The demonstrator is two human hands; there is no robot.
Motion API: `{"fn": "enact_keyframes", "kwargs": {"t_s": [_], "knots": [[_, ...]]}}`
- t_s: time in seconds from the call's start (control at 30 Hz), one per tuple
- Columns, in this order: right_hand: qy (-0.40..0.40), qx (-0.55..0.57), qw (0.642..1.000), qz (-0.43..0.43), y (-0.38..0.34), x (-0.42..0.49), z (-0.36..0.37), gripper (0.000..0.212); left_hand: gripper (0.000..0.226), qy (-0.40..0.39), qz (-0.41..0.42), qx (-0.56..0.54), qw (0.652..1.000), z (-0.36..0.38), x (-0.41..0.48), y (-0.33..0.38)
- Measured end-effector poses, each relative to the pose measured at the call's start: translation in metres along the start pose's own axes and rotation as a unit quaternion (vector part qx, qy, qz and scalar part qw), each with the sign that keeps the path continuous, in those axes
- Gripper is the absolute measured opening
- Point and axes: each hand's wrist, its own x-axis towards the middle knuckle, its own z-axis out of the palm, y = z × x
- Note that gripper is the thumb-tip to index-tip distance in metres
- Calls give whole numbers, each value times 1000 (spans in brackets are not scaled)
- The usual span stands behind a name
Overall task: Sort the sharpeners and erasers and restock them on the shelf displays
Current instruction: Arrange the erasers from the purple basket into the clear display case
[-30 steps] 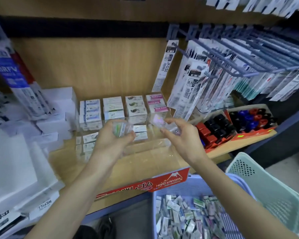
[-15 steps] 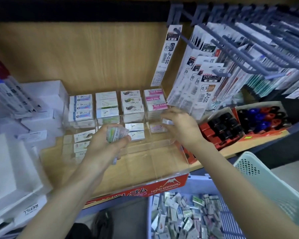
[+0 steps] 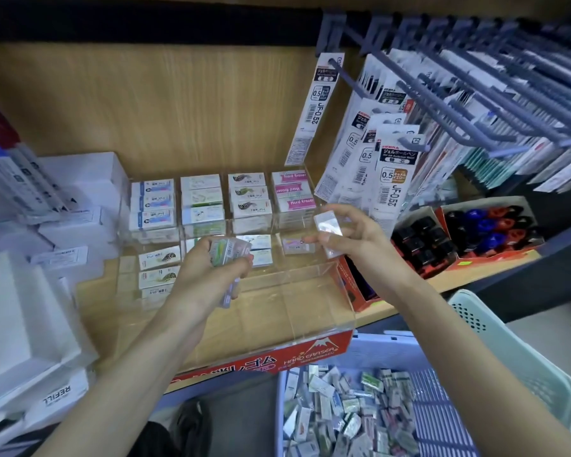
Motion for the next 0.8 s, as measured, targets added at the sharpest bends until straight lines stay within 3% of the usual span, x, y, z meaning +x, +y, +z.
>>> {"fn": "enact_keyframes", "kwargs": {"t_s": [0.1, 0.17, 0.23, 0.4, 0.47, 0.57, 0.63, 0.73, 0.8], "knots": [[13, -57, 998, -31, 1, 7, 2, 38, 22, 2, -1, -10, 1000, -1, 2, 1], [19, -184, 981, -64, 5, 13, 3, 42, 23, 4, 1, -12, 1000, -2, 2, 0], [19, -338, 938, -72, 8, 20, 4, 51, 23, 4, 3, -14, 1000, -3, 3, 0], [-5, -520, 850, -85, 3, 35, 15, 55, 23, 6, 2, -18, 1000, -4, 5, -1], [-10, -530, 842, -100, 1, 37, 20, 58, 23, 9, 3, -18, 1000, -6, 5, 0], [18, -452, 888, -80, 2, 38, 24, 43, 21, 11, 5, -24, 1000, -7, 6, 0], [42, -448, 890, -75, 6, 43, 24, 34, 20, 14, 6, -28, 999, -8, 6, -1], [87, -490, 865, -59, 8, 48, 27, 31, 19, 17, 5, -28, 999, -9, 6, -1], [106, -552, 825, -60, 8, 49, 32, 36, 19, 16, 4, -28, 999, -9, 6, -1]]}}
